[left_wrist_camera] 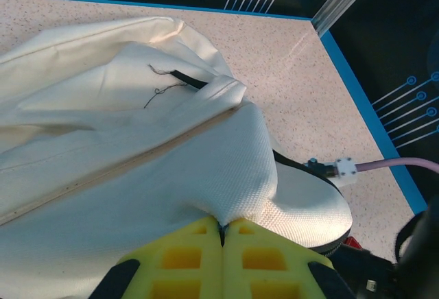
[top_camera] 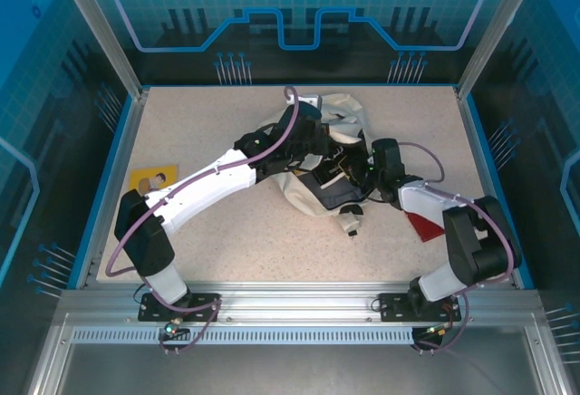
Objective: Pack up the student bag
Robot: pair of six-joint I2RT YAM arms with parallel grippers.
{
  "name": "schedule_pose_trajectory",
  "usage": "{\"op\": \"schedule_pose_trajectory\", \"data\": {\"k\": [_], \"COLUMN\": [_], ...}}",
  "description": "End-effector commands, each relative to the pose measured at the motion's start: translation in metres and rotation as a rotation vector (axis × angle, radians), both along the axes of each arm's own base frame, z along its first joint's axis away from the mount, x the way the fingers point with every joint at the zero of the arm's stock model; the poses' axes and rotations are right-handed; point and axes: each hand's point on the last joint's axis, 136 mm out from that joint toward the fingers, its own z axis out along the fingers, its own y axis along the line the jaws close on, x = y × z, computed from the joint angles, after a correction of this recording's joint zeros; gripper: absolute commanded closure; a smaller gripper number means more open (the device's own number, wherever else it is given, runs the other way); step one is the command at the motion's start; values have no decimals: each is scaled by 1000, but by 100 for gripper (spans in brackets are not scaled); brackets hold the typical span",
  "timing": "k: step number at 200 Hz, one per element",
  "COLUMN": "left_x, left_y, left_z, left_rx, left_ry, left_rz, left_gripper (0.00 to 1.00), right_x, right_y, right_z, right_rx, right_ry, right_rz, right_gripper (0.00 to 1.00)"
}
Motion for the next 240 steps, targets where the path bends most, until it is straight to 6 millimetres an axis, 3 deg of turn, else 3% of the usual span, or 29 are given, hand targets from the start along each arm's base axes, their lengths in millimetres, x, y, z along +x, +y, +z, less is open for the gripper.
{"op": "schedule_pose_trajectory", "data": {"k": [1,55,58,75,101,123,168,175,240], "left_x": [6,9,9,10,11,12,14,14,14], "left_y": [8,8,8,9,12,14,13,12,13], "left_z": [33,29,29,28,26,23,18,18,15], "left_rx": [-95,-96,-97,-96,-93,-90,-97,-97,-91], "left_ry": [-69,-56,-54,-52,-41,-31,-16,-15,-5], "left_rz": [55,62,62,66,72,75,70,68,65], "left_gripper": [100,100,100,100,100,100,100,100,100], "right_x": [35,61,66,72,63,47,19,11,7], "right_y": [3,19,23,30,38,35,17,12,15], "right_z": [22,-2,5,4,3,6,9,-1,-32], "right_rx": [18,37,47,57,63,54,34,25,26], "right_ry": [-96,-72,-84,-78,-46,3,76,106,206], "right_rz": [-108,-155,-151,-122,-65,-35,-42,-47,-16], "right_gripper": [90,86,86,80,59,51,50,49,57]}}
